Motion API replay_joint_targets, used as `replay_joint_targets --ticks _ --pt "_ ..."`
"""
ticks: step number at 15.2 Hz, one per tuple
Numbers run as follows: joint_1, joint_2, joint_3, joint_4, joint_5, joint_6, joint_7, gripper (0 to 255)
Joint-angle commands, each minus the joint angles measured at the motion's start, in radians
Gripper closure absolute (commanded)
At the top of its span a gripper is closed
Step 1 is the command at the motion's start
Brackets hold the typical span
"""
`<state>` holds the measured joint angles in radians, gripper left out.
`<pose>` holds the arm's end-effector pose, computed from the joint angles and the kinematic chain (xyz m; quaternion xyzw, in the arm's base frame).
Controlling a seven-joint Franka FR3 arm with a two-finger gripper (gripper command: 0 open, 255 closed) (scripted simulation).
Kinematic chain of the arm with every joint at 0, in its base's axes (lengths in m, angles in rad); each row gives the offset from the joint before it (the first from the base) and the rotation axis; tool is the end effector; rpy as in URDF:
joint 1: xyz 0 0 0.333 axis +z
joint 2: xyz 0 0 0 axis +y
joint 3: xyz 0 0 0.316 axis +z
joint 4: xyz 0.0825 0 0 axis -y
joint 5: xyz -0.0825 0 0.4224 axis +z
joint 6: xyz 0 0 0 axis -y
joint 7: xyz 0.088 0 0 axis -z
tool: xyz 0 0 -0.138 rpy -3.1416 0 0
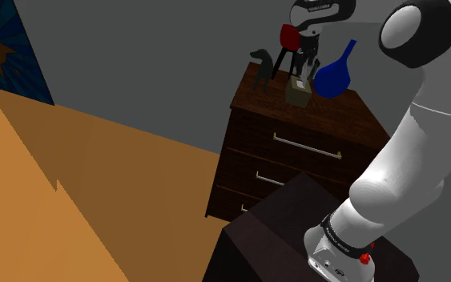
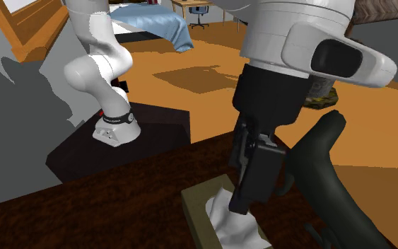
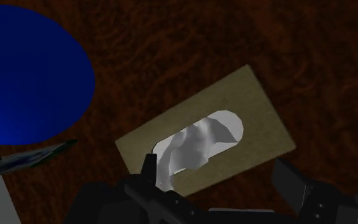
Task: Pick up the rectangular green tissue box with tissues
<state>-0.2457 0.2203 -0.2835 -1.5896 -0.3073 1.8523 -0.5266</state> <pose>0.5715 -0.3566 0.4817 0.9828 0.0414 -0.0685 0.1662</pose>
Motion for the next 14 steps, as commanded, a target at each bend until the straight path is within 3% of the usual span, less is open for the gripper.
replay_joint_targets --ticks 1,4,13,14 --pt "-0.02 0.082 -0.007 0.107 0.009 -0.01 -0.039 0" --pt "-0.05 0.191 -0.013 0.255 0.022 -0.03 -0.086 0" --pt "-0.047 0.191 -0.012 0.156 0.012 0.064 -0.053 0" --pt "-0.048 0.192 -0.012 0.158 0.013 0.062 -0.054 255"
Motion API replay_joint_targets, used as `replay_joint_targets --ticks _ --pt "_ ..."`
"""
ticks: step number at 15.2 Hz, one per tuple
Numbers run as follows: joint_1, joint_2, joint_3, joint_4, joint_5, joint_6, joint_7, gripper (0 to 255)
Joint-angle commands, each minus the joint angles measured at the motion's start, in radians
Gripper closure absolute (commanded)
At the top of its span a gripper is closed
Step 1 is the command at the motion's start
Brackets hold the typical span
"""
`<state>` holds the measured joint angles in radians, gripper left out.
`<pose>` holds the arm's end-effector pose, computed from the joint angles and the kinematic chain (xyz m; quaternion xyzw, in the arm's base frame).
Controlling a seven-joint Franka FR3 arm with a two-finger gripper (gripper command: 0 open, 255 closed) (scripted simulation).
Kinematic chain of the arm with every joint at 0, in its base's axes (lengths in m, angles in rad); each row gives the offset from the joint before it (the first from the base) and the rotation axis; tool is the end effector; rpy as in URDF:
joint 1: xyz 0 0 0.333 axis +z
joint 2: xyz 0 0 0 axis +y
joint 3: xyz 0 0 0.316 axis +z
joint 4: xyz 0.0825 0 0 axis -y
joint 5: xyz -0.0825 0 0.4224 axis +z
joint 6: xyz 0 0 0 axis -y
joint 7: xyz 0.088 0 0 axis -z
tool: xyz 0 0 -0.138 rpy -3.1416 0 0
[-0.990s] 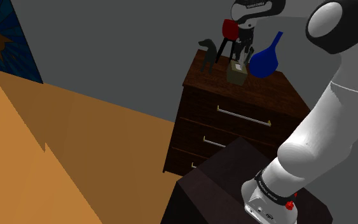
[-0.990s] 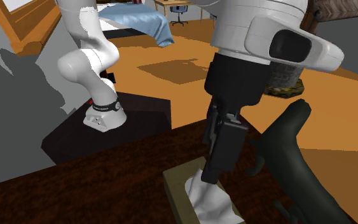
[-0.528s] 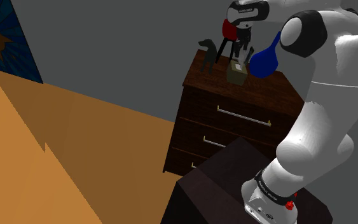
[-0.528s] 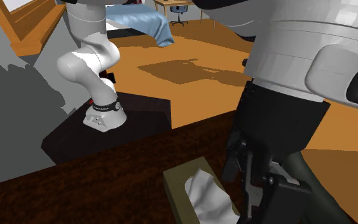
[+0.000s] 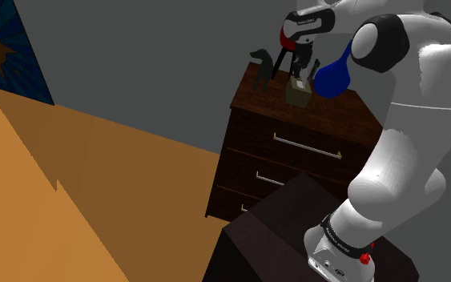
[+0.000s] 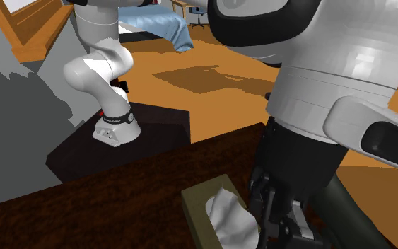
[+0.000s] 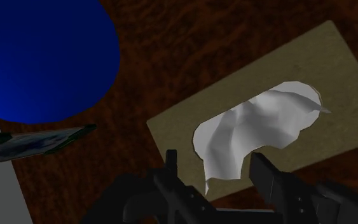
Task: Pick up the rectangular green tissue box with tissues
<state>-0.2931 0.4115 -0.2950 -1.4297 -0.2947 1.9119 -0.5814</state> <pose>0.6063 -0.4036 0.4433 0.9780 0.0537 -0.0734 0.1879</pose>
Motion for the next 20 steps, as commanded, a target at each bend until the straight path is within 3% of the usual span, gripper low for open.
replay_joint_targets --ticks 1,9,20 --pt "0.0 0.0 0.0 -0.003 0.0 0.003 0.001 255" --pt "0.0 0.0 0.0 -0.004 0.0 0.004 0.001 255" --pt "-0.005 0.005 -0.001 0.148 0.014 -0.135 -0.048 255"
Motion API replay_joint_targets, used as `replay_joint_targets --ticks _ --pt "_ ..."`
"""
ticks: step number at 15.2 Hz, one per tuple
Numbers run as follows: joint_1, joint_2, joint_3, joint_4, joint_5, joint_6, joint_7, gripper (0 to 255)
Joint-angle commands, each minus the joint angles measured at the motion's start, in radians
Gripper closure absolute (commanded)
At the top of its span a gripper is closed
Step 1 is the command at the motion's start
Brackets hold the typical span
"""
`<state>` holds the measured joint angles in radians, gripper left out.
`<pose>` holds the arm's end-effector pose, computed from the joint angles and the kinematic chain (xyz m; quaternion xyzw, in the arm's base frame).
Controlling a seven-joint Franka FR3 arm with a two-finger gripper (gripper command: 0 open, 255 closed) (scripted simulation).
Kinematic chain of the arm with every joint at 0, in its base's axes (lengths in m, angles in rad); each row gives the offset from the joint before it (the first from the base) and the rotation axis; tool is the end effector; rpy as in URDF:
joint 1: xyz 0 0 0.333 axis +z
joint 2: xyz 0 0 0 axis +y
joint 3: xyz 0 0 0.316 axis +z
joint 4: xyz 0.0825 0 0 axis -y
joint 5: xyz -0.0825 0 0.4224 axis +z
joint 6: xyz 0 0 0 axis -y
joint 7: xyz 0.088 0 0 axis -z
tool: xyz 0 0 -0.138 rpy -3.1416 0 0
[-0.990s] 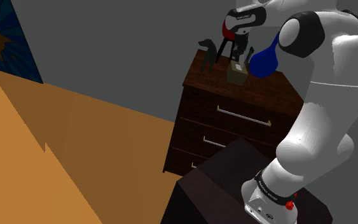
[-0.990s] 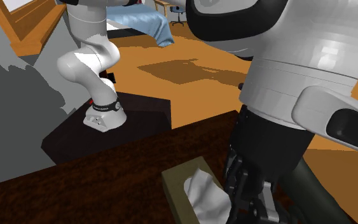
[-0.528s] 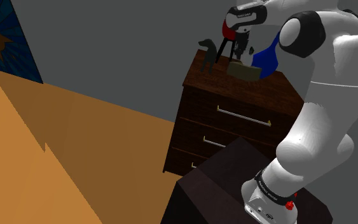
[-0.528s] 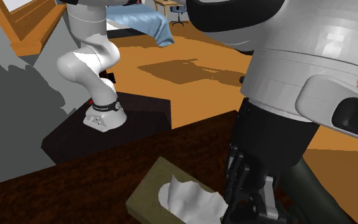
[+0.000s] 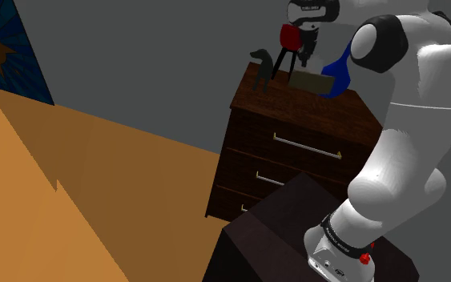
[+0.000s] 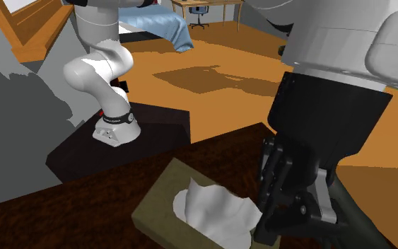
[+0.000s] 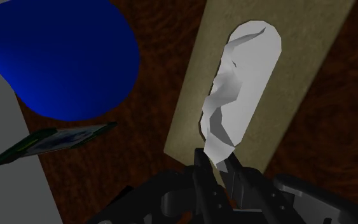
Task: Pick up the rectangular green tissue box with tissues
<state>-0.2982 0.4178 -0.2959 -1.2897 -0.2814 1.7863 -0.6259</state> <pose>0.6079 -0.4043 0.5009 0.9780 0.0536 -0.0730 0.1882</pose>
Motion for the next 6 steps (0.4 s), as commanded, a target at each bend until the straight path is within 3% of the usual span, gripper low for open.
replay_joint_targets --ticks 1,6 --pt "-0.001 0.001 0.0 0.025 0.002 -0.023 -0.008 255" --pt "-0.004 0.01 -0.001 0.081 0.007 -0.067 -0.023 255"
